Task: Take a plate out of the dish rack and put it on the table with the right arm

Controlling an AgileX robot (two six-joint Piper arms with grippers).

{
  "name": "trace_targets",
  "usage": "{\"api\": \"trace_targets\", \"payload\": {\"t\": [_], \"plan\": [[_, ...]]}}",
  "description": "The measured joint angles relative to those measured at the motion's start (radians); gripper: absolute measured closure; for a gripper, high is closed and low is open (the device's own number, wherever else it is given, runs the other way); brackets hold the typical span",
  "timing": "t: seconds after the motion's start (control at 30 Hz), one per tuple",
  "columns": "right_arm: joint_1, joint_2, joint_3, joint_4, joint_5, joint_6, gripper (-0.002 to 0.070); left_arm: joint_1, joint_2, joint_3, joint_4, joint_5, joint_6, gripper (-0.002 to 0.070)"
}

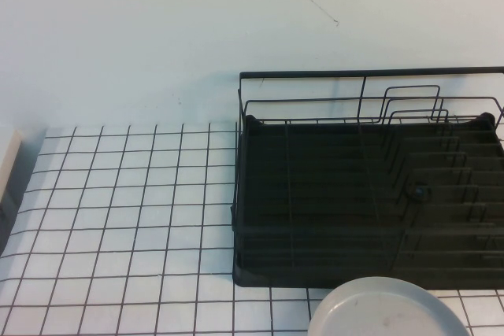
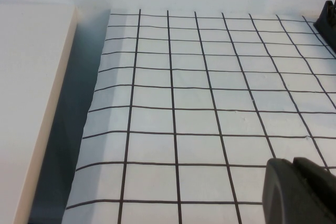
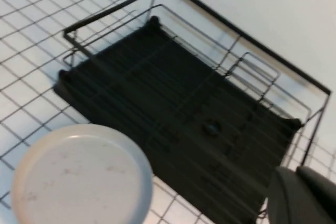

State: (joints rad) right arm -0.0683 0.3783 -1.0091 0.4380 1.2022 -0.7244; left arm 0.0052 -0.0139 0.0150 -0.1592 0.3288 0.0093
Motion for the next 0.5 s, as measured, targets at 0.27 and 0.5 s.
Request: {"api": "trace_targets", "payload": {"t": [0.27,0.5], "plan": [[0.0,-0.063,0.169,-0.06,-0.388,0.019,0.0678,0.0,0.0,0.0,0.0,0.0,0.0,0.0678],[0.0,-0.199,0.648,-0.327,-0.991,0.248,0.0678,0.0,0.0,0.0,0.0,0.0,0.0,0.0678]]}}
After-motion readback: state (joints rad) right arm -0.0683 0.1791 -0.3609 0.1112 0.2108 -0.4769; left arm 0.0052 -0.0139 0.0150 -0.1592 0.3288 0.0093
